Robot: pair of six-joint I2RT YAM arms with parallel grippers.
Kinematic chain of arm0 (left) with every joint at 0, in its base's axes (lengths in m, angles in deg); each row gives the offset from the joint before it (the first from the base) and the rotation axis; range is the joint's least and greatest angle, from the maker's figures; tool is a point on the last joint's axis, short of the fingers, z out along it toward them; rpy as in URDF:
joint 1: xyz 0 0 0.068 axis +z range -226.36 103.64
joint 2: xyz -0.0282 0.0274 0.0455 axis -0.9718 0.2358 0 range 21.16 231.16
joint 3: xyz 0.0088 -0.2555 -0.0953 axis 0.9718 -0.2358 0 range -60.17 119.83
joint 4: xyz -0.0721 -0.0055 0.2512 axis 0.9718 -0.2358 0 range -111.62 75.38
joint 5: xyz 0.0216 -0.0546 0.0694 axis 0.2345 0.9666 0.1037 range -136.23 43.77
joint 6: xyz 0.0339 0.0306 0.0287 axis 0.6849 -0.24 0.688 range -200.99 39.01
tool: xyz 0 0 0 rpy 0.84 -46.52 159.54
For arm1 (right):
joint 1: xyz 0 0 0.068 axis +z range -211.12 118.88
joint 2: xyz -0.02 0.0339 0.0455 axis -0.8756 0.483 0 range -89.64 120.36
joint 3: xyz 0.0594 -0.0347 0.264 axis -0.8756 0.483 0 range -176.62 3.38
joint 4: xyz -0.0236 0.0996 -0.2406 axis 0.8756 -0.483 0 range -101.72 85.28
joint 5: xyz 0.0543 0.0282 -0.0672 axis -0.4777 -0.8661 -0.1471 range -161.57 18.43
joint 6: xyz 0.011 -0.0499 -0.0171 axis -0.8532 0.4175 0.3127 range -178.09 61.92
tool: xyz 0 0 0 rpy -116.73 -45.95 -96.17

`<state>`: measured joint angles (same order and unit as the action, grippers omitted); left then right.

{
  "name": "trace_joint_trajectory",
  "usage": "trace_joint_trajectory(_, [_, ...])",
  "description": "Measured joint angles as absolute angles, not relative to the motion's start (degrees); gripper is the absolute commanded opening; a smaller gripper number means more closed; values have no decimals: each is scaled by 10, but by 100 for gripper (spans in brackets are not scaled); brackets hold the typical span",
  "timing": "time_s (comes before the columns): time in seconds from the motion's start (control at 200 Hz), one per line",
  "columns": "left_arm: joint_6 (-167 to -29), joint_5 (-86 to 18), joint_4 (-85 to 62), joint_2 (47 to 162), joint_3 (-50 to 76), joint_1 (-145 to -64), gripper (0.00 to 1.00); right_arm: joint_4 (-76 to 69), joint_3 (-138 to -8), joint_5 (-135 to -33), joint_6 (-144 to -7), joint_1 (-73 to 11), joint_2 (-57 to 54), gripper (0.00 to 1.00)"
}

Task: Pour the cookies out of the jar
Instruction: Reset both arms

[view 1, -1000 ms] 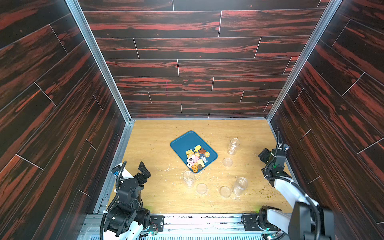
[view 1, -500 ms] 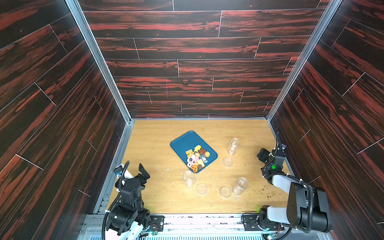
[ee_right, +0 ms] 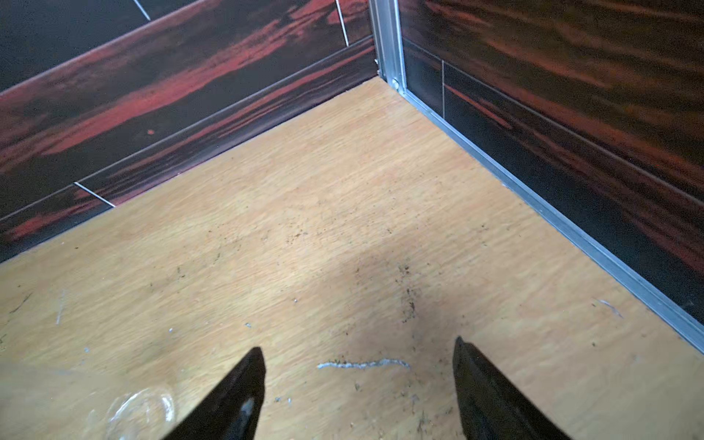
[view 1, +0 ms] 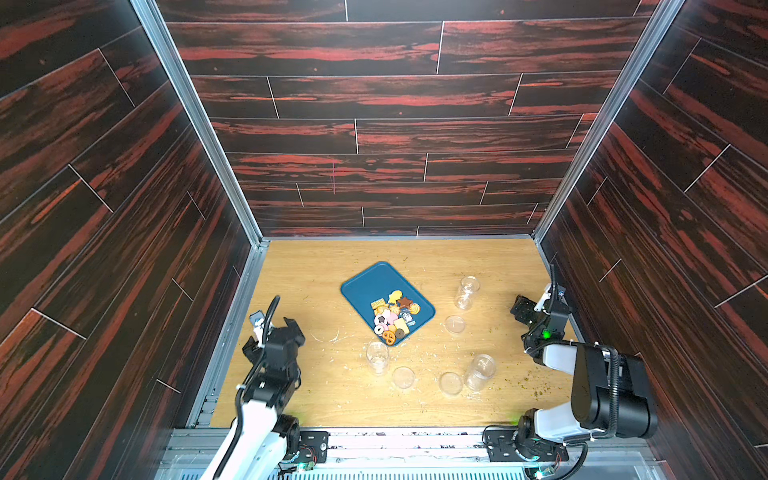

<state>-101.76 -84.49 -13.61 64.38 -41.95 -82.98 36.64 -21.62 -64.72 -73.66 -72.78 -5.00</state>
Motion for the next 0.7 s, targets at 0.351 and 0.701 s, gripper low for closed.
trace_joint_trajectory(0.351, [-987, -810, 70, 887, -406, -772, 100, 389, -216, -660, -734, -731, -50, 82])
trace_joint_trajectory(0.701, [-942, -745, 195, 1003, -371, -752, 100, 389, -216, -670, -734, -731, -48, 83])
